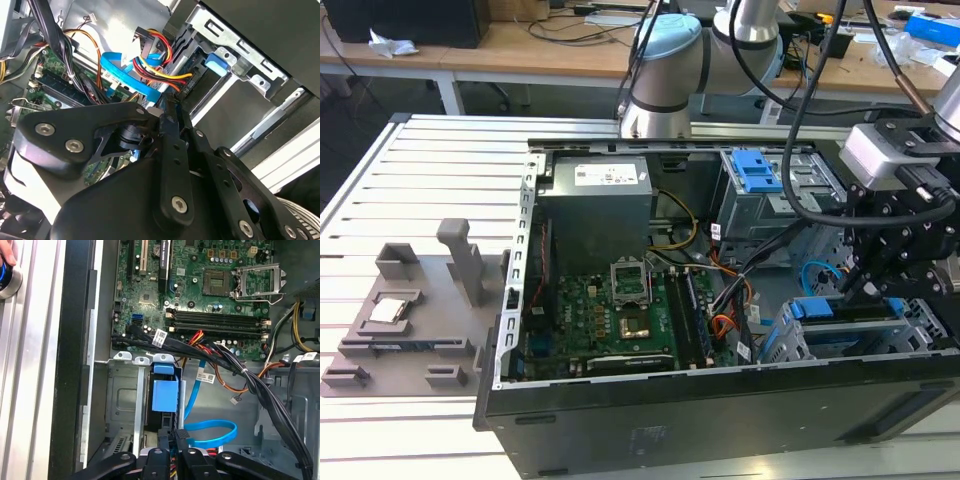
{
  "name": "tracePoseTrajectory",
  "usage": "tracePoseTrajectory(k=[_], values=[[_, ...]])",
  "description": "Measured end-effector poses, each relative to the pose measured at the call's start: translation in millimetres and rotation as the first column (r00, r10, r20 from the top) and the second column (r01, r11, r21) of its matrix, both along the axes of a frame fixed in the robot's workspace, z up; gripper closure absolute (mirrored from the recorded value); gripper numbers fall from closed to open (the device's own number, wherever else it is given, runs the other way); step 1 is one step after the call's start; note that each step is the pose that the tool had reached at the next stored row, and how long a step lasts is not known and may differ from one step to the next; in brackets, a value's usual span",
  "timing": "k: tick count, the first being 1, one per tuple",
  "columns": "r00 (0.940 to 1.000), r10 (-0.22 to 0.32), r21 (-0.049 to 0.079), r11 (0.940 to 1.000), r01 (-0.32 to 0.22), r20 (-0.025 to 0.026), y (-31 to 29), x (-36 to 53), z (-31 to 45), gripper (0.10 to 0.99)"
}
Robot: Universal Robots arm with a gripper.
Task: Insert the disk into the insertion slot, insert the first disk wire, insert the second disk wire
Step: 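Insert the second disk wire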
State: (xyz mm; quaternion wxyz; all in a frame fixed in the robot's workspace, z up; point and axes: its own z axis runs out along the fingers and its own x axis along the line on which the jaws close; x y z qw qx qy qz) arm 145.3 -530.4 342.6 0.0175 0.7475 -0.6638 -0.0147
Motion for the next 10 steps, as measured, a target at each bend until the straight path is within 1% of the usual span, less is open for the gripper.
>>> tracePoseTrajectory(k=[4,7,9,10], values=[[1.0,0.0,0.0,1.0,0.0,-0.0004,0.2,0.0,-1.5,0.922],[1.0,0.0,-0.002,1.0,0.0,-0.0014,0.0,0.0,-5.4,0.922],[1.0,0.0,0.0,1.0,0.0,-0.0015,0.0,0.0,-9.6,0.922],[1.0,0.0,-0.001,1.0,0.0,-0.0014,0.0,0.0,-9.5,0.922]])
